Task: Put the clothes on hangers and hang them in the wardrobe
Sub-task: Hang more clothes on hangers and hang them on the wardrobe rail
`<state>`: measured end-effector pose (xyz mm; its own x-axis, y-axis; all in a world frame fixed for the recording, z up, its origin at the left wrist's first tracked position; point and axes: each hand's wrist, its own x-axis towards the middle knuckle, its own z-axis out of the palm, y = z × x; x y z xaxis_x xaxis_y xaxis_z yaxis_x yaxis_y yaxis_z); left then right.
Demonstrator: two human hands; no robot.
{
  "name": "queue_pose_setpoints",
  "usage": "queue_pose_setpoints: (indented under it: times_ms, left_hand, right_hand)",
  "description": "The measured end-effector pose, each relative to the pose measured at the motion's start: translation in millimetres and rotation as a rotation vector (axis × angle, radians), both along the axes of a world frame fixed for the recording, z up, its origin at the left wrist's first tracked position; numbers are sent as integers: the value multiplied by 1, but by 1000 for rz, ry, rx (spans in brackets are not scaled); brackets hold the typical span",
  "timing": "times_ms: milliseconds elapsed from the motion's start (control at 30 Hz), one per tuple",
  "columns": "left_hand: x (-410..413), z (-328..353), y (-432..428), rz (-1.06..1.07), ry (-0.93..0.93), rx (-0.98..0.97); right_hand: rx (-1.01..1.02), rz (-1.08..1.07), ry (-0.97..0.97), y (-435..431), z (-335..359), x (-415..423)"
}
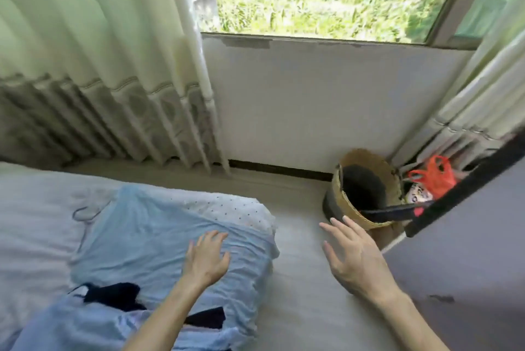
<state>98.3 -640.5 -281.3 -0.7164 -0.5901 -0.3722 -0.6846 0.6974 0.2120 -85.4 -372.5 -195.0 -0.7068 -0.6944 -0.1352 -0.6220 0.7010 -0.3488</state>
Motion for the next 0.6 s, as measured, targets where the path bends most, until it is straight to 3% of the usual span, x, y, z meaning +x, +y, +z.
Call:
queue_pose_setpoints:
  times_ms: [200,367,600]
  left_hand:
    - [98,-3,5,296,-72,-14]
    - [153,-22,38,538,-25,40]
    - [191,-33,61,678,-26,83]
  right_hand:
    - [-9,305,9,-61,-3,14]
    - [9,492,-48,-83,-19,32]
    - [97,749,-50,-137,-35,62]
